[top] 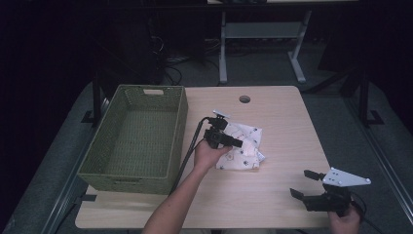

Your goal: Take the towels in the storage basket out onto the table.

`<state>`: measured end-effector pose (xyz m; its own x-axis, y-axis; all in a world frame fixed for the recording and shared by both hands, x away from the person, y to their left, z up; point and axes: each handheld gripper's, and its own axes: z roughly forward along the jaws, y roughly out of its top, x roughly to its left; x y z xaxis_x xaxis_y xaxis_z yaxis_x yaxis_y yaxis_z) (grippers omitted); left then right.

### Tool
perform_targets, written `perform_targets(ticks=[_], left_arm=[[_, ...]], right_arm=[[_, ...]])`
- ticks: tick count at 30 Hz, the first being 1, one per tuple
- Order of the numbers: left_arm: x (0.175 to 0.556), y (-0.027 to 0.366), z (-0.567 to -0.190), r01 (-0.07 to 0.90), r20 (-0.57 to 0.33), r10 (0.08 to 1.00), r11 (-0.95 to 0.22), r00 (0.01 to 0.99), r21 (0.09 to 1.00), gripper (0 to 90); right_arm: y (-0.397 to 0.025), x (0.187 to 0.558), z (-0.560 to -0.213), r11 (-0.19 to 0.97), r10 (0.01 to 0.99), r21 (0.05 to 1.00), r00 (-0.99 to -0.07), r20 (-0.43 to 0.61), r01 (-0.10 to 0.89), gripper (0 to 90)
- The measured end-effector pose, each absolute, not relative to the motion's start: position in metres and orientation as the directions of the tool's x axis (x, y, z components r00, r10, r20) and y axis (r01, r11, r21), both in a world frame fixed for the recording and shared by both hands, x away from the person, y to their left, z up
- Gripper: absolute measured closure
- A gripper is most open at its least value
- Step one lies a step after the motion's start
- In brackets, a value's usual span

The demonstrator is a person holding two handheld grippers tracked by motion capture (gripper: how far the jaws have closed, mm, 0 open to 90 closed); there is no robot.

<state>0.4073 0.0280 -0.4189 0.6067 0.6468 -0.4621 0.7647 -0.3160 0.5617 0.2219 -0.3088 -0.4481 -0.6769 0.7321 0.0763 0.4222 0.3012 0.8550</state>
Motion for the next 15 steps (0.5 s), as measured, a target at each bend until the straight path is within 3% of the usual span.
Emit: perform_targets(ticks=[15], left_arm=[[0.388, 0.04, -0.412, 0.707, -0.387, 0.638, -0.374, 0.666, 0.6, 50.5]], right_arm=[[-0.307, 0.223, -0.448, 0.306, 0.732, 0.852, -0.678, 0.075, 0.424, 14.0]])
